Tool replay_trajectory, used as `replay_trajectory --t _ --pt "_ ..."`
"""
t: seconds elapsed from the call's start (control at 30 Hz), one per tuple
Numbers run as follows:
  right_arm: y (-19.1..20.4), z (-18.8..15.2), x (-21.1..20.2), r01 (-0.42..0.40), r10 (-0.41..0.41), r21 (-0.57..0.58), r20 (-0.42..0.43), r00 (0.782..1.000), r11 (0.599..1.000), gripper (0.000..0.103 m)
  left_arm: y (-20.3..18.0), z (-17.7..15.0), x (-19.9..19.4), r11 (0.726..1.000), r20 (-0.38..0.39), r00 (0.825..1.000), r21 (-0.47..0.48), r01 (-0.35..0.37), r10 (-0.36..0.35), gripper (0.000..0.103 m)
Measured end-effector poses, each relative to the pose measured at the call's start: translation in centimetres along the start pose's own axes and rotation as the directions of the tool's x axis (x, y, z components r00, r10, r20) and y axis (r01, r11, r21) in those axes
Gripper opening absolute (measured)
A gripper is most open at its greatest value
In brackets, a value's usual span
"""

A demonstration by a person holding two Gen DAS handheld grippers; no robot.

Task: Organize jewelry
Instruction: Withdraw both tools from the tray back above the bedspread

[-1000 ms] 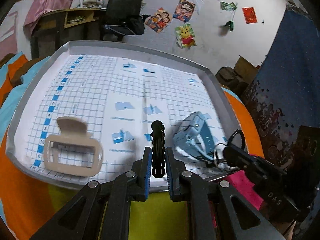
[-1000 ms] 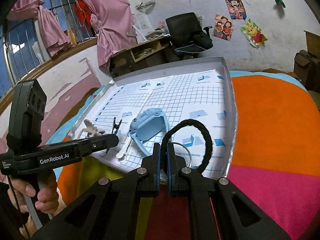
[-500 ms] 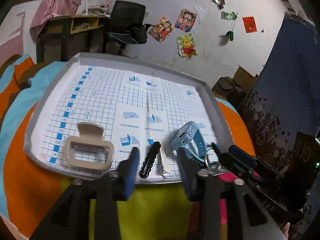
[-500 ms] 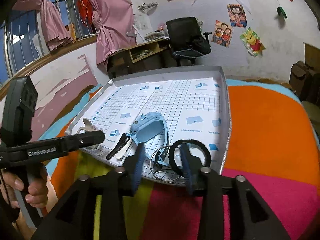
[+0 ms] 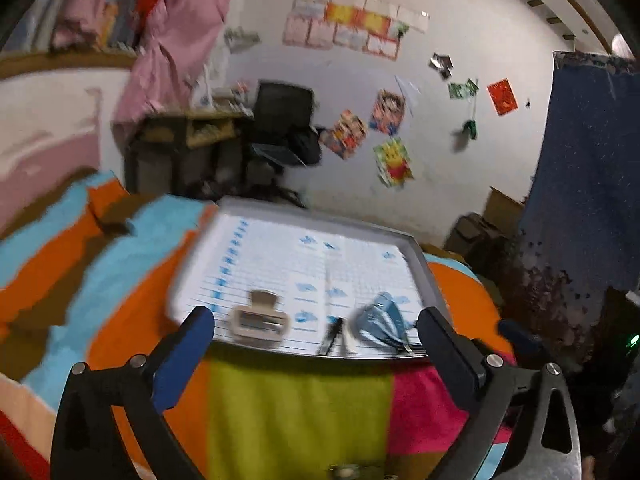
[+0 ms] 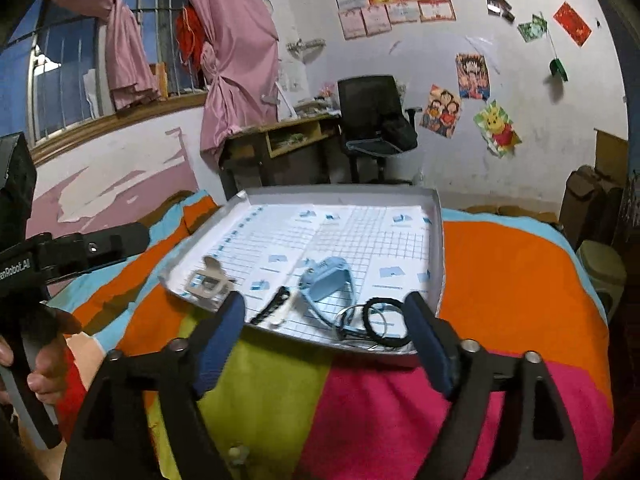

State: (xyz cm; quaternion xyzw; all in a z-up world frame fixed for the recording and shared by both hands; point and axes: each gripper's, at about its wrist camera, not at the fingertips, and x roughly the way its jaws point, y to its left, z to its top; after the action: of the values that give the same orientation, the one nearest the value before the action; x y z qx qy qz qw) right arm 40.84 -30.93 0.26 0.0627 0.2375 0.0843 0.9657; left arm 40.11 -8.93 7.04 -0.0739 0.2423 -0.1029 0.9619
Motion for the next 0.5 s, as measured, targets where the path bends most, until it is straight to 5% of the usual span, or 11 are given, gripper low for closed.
replay_trajectory --t 0.13,0.5 --pt "1.3 0.2 -3.0 0.001 -0.001 -0.001 0.056 0.998 1.000 0.092 0.5 -1.3 -3.3 0.999 0.066 0.997 0.022 -0.048 0.047 0.103" --pt "5.0 -2.0 -10.9 -0.030 0.027 0.013 0.155 0.988 0.999 0.102 2.2 -5.8 -11.4 0.995 0.121 0.987 0.010 -0.103 0.101 0.103"
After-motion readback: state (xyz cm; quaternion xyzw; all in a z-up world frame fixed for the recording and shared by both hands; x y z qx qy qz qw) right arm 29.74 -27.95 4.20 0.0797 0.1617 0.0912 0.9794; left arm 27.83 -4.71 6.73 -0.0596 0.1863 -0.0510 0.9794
